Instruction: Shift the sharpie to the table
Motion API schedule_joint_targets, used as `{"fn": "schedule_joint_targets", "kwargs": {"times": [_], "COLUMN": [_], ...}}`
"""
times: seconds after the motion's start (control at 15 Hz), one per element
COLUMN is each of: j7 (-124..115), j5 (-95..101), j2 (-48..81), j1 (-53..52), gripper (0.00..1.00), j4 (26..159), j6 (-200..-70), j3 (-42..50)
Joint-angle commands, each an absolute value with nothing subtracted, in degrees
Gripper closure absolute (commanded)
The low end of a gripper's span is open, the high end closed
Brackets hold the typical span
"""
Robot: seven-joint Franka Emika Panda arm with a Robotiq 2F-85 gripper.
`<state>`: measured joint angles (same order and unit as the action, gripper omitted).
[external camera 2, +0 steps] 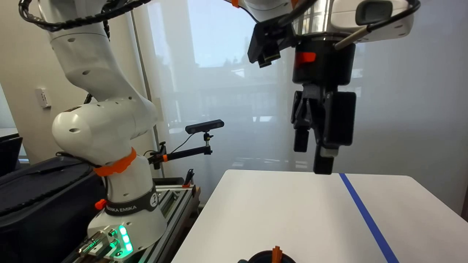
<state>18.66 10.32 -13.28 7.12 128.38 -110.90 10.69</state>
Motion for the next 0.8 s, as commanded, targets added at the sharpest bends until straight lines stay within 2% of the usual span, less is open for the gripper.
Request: {"fn": "schedule_joint_targets", "kwargs": {"times": [0.0,0.53,0.6,0.73], "j7": [25.71,47.57,41.70,45.27], "j5": [13.82,13.44,13.82,13.73], "j2": [-15.27,-16.12,-13.48,-13.51], "j1": [6.38,6.24,6.61,6.83], "gripper": [0.00,0.00,0.00,0.00], "j4": [132.69,147.51,142.20,145.45], "j6": [-116.78,-138.66,-133.60,-137.33], "j3": [10.10,13.17,11.32,12.32]}}
